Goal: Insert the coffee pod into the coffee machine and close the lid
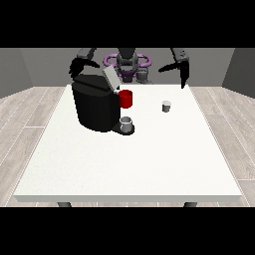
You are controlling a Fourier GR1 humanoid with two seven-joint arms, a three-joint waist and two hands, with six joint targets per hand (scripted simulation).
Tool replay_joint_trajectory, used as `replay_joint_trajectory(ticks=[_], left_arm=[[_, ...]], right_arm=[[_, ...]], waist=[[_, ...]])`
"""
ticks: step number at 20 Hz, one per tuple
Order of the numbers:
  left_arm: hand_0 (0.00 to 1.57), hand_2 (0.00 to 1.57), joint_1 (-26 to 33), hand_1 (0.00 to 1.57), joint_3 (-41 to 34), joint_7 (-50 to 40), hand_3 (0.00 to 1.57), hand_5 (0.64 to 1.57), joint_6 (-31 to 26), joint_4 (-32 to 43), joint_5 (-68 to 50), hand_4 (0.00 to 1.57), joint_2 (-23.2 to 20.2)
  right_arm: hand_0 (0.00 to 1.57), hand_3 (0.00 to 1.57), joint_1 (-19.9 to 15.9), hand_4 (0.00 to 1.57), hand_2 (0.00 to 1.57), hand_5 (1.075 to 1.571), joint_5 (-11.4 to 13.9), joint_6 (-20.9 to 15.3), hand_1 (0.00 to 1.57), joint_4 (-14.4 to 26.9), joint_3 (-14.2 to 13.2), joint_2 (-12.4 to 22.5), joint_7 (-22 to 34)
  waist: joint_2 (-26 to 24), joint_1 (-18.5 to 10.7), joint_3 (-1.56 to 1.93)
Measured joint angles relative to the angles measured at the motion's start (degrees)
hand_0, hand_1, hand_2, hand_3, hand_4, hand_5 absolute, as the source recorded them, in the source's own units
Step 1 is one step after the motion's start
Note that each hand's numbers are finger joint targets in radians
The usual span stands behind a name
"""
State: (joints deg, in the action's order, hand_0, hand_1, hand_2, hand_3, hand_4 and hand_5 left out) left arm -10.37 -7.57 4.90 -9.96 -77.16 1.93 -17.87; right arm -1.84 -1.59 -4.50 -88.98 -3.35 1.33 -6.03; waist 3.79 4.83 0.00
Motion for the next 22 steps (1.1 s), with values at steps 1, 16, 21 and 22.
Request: replay_joint_trajectory(ticks=[1, 16, 21, 22], left_arm=[[0.0, 0.0, -1.34, 0.0, -0.12, -0.56, 0.0, 1.571, 0.05, 1.12, 0.4, 0.0, -0.31], [0.0, 0.11, -13.1, 0.0, -0.25, 2.3, 0.0, 1.571, 2.1, 21.69, 8.53, 0.0, -2.85], [0.22, 0.53, -14.37, 0.22, 1.2, 4.33, 0.22, 1.571, 2.55, 26.96, 12.27, 0.0, -3.17], [0.45, 0.61, -14.89, 0.45, 1.77, 3.05, 0.3, 1.571, 2.7, 26.99, 12.92, 0.0, -2.66]], right_arm=[[0.0, 0.0, -0.57, 0.26, 0.0, 1.571, -0.04, -0.02, 0.0, 0.45, 0.12, -0.21, -0.18], [0.0, 0.0, -7.99, 0.42, 0.0, 1.571, 2.83, -3.04, 0.0, 4.94, 1.0, -0.23, 2.46], [0.0, 0.0, -8.91, 0.36, 0.0, 1.571, 3.71, -4.24, 0.0, 6.73, 0.95, -0.2, 3.64], [0.0, 0.0, -9.16, 0.39, 0.0, 1.571, 3.56, -4.33, 0.0, 8.14, 0.45, -0.12, 3.16]], waist=[[0.63, 0.28, 0.0], [6.7, 1.73, -0.02], [5.78, 1.44, -0.01], [5.19, 1.06, -0.01]])
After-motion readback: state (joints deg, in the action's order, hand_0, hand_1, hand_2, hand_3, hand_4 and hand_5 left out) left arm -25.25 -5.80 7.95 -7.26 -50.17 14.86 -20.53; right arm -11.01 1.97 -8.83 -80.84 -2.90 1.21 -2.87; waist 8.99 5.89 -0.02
